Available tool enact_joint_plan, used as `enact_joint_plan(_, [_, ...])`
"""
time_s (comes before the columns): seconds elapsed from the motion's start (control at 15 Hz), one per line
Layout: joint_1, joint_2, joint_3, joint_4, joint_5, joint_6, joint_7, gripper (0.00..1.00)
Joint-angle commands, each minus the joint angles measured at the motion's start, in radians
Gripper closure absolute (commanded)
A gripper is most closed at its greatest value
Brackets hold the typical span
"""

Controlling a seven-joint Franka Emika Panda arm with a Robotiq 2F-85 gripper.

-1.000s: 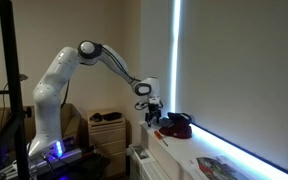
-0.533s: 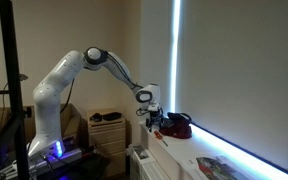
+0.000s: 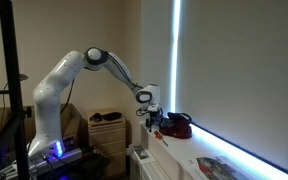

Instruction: Move the screwdriver from the window sill to the black bowl

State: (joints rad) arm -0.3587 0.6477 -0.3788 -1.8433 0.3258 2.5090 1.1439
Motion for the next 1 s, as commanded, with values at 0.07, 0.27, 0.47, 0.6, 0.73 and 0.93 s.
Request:
enact_joint_plan(0.07, [-0.011, 0.049, 0.045, 0.031, 0.029, 0.043, 0.001, 0.0])
enact_joint_plan(0.27, [-0.004, 0.072, 0.058, 0.05, 0.025, 0.073, 0.005, 0.0])
enact_joint_plan(0.47, [0.005, 0.089, 0.056, 0.057, 0.02, 0.115, 0.015, 0.01])
enact_joint_plan(0.6, [0.009, 0.076, 0.05, 0.045, 0.006, 0.085, 0.01, 0.0])
enact_joint_plan(0.73, [0.009, 0.076, 0.05, 0.045, 0.006, 0.084, 0.01, 0.0])
enact_joint_plan(0.93, [0.031, 0.08, 0.006, 0.031, -0.019, 0.094, 0.056, 0.0])
